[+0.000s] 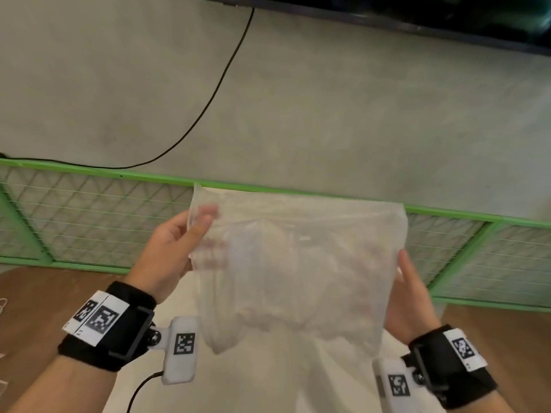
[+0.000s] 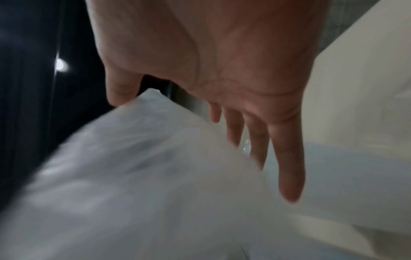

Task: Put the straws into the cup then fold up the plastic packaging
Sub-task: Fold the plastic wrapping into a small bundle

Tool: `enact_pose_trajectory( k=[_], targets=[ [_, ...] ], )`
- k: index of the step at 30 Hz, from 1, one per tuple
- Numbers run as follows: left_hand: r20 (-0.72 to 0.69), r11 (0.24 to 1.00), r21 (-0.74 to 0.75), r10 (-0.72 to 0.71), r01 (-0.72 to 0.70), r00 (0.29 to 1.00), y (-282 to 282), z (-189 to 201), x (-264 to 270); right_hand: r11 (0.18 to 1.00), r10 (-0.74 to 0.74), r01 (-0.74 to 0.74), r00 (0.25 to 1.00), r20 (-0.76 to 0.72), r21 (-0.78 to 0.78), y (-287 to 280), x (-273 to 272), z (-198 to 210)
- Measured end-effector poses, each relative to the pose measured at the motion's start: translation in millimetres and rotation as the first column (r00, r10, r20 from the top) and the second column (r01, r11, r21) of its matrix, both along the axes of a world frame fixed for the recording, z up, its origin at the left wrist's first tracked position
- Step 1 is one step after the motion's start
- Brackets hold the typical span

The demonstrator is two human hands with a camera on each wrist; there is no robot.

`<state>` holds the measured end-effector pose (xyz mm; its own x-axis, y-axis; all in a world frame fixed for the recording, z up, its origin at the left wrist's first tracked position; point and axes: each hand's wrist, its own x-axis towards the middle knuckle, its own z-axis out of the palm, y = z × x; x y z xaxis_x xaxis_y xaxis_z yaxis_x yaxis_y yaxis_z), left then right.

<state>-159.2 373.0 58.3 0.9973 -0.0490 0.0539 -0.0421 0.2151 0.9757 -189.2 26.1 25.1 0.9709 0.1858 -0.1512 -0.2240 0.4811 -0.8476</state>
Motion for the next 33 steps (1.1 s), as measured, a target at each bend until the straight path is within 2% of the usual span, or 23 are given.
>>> enact_pose_trajectory(
  k=[2,4,5,7,10,11,13,15,17,19,21,23,25,28,30,33],
  targets=[
    [-0.053,0.976,-0.019,-0.216,0.215,0.975,3,-4,2,0.996,0.077,-0.076,0.997,-0.023,0.045,2,-4,-6],
    [-0.074,0.934,0.008,-0.356,0.358,0.932,2,-9,-1,0.999,0.043,-0.043,0.999,0.017,-0.008,1,-1,-1],
    [-0.065,0.929,0.038,-0.365,0.368,0.929,1,-13,-1,0.996,-0.004,0.008,0.999,0.049,-0.090,0,1,3],
    [-0.045,0.958,0.087,-0.270,0.273,0.962,-4,-16,1,0.966,-0.097,0.119,0.990,0.107,-0.229,-6,6,14],
    [-0.019,0.994,0.030,-0.101,0.102,0.995,-6,-16,8,0.916,-0.182,0.218,0.974,0.135,-0.338,-22,12,24],
    [-0.008,0.996,0.011,-0.091,0.091,0.996,-5,-16,10,0.903,-0.204,0.241,0.969,0.138,-0.356,-26,13,28],
    [0.004,0.987,0.016,-0.159,0.159,0.987,-2,-17,11,0.892,-0.228,0.270,0.962,0.153,-0.363,-34,19,34],
    [0.018,0.979,0.028,-0.203,0.203,0.979,-5,-18,9,0.919,-0.251,0.285,0.956,0.154,-0.273,-38,23,39],
    [0.033,0.987,-0.021,-0.158,0.159,0.987,-12,-17,8,0.952,-0.306,0.304,0.948,0.093,0.028,-38,24,34],
    [0.029,0.987,-0.060,-0.150,0.152,0.988,-19,-18,8,0.898,-0.314,0.298,0.950,-0.004,0.325,-32,19,15],
    [-0.007,0.980,-0.024,-0.198,0.198,0.980,-27,-20,6,0.872,-0.234,0.250,0.968,-0.090,0.422,-16,15,-8],
    [-0.011,0.971,0.069,-0.227,0.227,0.974,-37,-23,4,0.915,-0.088,0.116,0.992,-0.090,0.387,6,18,-24],
    [0.027,0.955,0.198,-0.231,0.222,0.973,-48,-28,3,0.961,-0.048,0.067,0.996,-0.078,0.267,26,27,-27],
    [0.055,0.940,0.250,-0.252,0.231,0.966,-50,-30,3,0.968,-0.216,0.224,0.973,-0.086,0.111,35,45,-18],
    [0.081,0.947,0.231,-0.247,0.223,0.966,-46,-29,-1,0.937,-0.316,0.318,0.948,-0.035,0.146,29,54,-15],
    [0.097,0.950,0.236,-0.230,0.203,0.968,-33,-32,-5,0.912,-0.378,0.363,0.925,0.046,0.193,16,59,-10]
  ],
)
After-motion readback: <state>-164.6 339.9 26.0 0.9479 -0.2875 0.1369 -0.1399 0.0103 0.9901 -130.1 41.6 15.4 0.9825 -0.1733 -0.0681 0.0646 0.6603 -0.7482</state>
